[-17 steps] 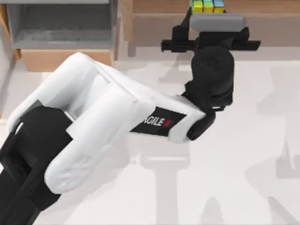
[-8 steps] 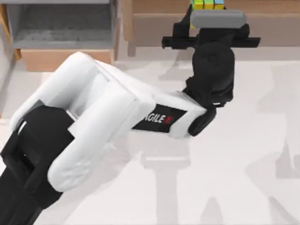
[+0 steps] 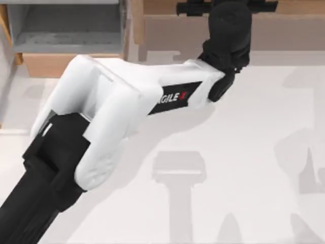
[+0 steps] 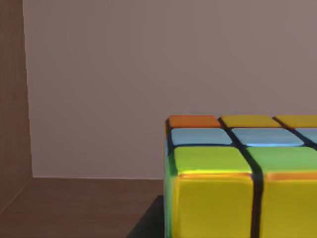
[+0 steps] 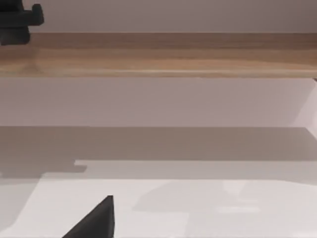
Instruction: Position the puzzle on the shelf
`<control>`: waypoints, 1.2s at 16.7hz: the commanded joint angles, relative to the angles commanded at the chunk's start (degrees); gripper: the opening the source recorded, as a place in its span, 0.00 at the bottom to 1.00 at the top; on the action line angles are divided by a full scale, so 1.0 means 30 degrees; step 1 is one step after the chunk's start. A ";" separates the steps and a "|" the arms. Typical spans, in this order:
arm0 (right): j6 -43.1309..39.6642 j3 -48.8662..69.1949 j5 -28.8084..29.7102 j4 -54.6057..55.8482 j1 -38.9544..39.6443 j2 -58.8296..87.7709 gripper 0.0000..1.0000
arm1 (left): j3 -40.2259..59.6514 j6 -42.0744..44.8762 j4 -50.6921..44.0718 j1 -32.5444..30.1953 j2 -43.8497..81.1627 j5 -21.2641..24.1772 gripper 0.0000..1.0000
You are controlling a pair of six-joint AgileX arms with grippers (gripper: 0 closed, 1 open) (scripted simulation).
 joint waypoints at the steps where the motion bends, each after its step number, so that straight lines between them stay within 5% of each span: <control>1: 0.0000 0.0000 0.0000 0.0000 0.0000 0.0000 1.00 | 0.0660 -0.0075 -0.0501 0.0203 0.0393 0.0188 0.00; 7: 0.0000 0.0000 0.0000 0.0000 0.0000 0.0000 1.00 | 0.1424 -0.0174 -0.1164 0.0476 0.0866 0.0442 0.00; 20: 0.0000 0.0000 0.0000 0.0000 0.0000 0.0000 1.00 | 0.1424 -0.0174 -0.1164 0.0476 0.0866 0.0442 0.98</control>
